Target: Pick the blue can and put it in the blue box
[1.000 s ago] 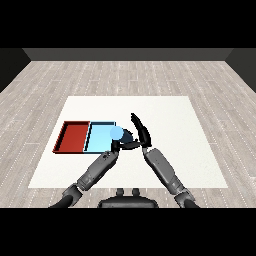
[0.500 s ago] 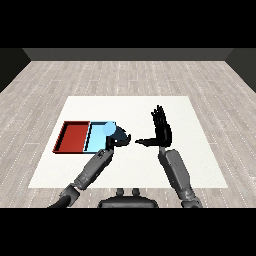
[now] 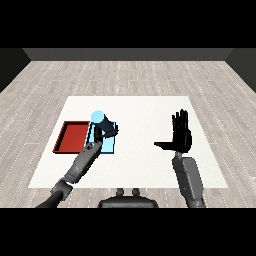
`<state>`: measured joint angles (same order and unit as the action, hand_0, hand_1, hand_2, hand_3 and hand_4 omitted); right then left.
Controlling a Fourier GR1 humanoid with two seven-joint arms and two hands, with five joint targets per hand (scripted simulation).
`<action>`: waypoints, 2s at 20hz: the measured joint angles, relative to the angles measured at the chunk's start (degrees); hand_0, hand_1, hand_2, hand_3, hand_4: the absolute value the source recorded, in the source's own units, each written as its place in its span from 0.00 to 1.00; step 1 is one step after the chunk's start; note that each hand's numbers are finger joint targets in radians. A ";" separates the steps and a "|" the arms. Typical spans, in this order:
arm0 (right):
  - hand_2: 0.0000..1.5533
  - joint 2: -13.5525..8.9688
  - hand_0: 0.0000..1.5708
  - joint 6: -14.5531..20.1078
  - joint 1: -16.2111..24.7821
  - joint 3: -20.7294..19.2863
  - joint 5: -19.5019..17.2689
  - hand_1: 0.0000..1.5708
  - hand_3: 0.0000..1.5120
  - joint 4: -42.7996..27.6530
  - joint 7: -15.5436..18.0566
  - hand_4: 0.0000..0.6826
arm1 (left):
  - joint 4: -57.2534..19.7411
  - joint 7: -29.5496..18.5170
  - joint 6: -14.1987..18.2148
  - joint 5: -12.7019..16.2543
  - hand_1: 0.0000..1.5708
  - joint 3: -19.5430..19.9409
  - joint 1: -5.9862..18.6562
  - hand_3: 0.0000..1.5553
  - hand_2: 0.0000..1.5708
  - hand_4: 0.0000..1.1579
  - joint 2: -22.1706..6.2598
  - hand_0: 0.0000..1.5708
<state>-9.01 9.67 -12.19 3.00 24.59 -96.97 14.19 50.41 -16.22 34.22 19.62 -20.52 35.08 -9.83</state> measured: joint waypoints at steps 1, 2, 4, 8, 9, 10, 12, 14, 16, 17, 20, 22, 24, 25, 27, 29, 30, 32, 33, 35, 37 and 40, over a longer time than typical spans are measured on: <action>0.00 0.06 0.00 -0.50 -0.08 -0.63 0.05 0.00 0.00 1.24 0.83 0.00 | -1.38 0.78 -0.03 -0.37 1.00 0.75 1.26 0.96 1.00 0.96 -0.28 1.00; 0.00 -0.05 0.00 -0.76 0.02 -1.13 0.00 0.00 0.00 1.81 1.13 0.00 | -3.10 1.06 -0.54 -0.51 1.00 1.63 1.98 0.97 1.00 0.96 -0.49 1.00; 0.00 -0.28 0.00 -0.65 -0.61 -1.99 0.05 0.00 0.00 2.95 0.78 0.00 | -8.35 0.14 -2.13 -0.53 1.00 3.66 3.71 0.97 1.00 0.95 -1.16 1.00; 0.00 -0.32 0.00 -1.30 -0.32 -3.38 0.38 0.00 0.00 4.82 1.62 0.00 | -18.26 1.48 -3.78 -1.41 1.00 5.89 7.51 0.95 1.00 0.91 -2.52 1.00; 0.00 -0.45 0.00 -1.64 -0.32 -3.57 0.30 0.00 0.00 5.53 1.94 0.00 | -20.74 2.17 -4.46 -1.41 1.00 6.44 8.22 0.94 1.00 0.88 -3.07 1.00; 0.00 0.03 0.00 -1.00 -0.51 -3.19 -0.13 0.00 0.00 5.58 1.77 0.00 | -23.39 2.29 -4.97 -1.51 1.00 6.92 8.77 0.93 1.00 0.88 -3.23 1.00; 0.00 0.14 0.00 -1.22 -1.08 -3.55 0.09 0.00 0.00 6.59 1.83 0.00 | -28.55 3.77 -4.79 -2.24 1.00 7.26 10.73 0.89 0.97 0.86 -3.01 1.00; 0.00 -0.03 0.00 -1.29 -2.20 -4.18 0.09 0.00 0.00 8.19 1.89 0.00 | -32.98 4.51 -3.78 -2.87 0.99 7.59 11.77 0.73 0.91 0.80 -1.93 0.99; 0.00 -0.27 0.00 -1.57 -2.82 -4.86 0.65 0.00 0.00 8.93 1.48 0.00 | -36.97 5.56 -3.25 -3.65 0.86 7.54 12.34 0.76 0.81 0.81 -1.28 0.86; 0.00 0.09 0.00 -1.53 -2.79 -4.63 0.39 0.00 0.00 9.38 1.86 0.00 | -38.83 6.21 -3.13 -4.09 0.79 7.37 12.26 0.71 0.73 0.80 -1.18 0.79; 0.00 0.10 0.00 -1.88 -2.95 -5.02 0.63 0.00 0.00 10.60 1.87 0.00 | -43.48 8.39 -3.84 -4.67 0.73 7.33 11.75 0.41 0.67 0.78 -0.47 0.73; 0.00 0.22 0.00 -1.99 -3.37 -4.98 0.43 0.00 0.00 11.08 2.07 0.00 | -45.67 9.21 -4.98 -5.33 0.58 7.06 11.58 0.52 0.57 0.77 -0.23 0.58; 0.00 0.06 0.00 -2.79 -3.36 -5.27 0.73 0.00 0.00 11.28 2.40 0.00 | -46.23 8.93 -6.63 -5.41 0.86 7.38 11.82 0.26 0.79 0.52 -0.39 0.86; 0.00 0.15 0.00 -3.44 -3.51 -5.39 0.73 0.00 0.00 12.26 3.28 0.00 | -46.37 8.71 -7.52 -5.36 0.63 7.58 11.87 0.00 0.60 0.45 -0.52 0.63; 0.00 0.08 0.00 -4.50 -2.67 -5.55 0.85 0.00 0.00 12.45 4.28 0.00 | -47.37 9.43 -8.04 -6.18 0.00 7.13 12.46 0.18 0.15 0.58 -0.37 0.00; 0.00 0.71 0.00 -4.06 -2.75 -5.23 0.69 0.00 0.00 11.94 4.14 0.00 | -47.94 9.62 -8.65 -7.26 0.00 6.43 12.61 0.00 0.00 0.08 -0.34 0.00; 0.00 0.99 0.00 -4.07 -2.54 -5.01 0.47 0.00 0.00 11.96 4.51 0.00 | -48.21 10.26 -8.00 -8.07 0.00 5.77 12.83 0.00 0.00 0.00 -0.18 0.00; 0.00 0.91 0.00 -4.72 -2.76 -5.37 0.86 0.00 0.00 12.64 4.70 0.00 | -48.44 10.58 -6.57 -9.14 0.00 4.99 13.14 0.00 0.00 0.00 -0.14 0.00; 0.00 0.82 0.00 -4.65 -3.43 -5.45 0.95 0.00 0.00 12.63 4.24 0.00 | -48.49 10.24 -5.42 -9.23 0.00 5.06 13.26 0.00 0.00 0.00 -0.08 0.00; 0.00 1.09 0.00 -5.07 -3.32 -5.50 1.26 0.00 0.00 12.44 4.51 0.00 | -48.35 9.51 -2.14 -8.78 0.00 5.83 13.42 0.00 0.00 0.00 0.20 0.00; 0.00 1.30 0.00 -5.42 -3.39 -5.53 1.46 0.00 0.00 12.41 4.67 0.00 | -47.35 7.16 -0.28 -7.82 0.00 7.11 12.63 0.00 0.00 0.00 0.37 0.00; 0.00 1.31 0.00 -6.18 -3.62 -5.68 1.52 0.00 0.00 13.10 5.29 0.00 | -45.41 2.48 3.44 -6.33 0.00 9.16 11.57 0.00 0.00 0.00 0.81 0.00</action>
<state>-7.69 3.49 -15.81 -2.68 26.11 -83.87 19.48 5.01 -13.73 37.66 13.29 -11.36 46.65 -9.03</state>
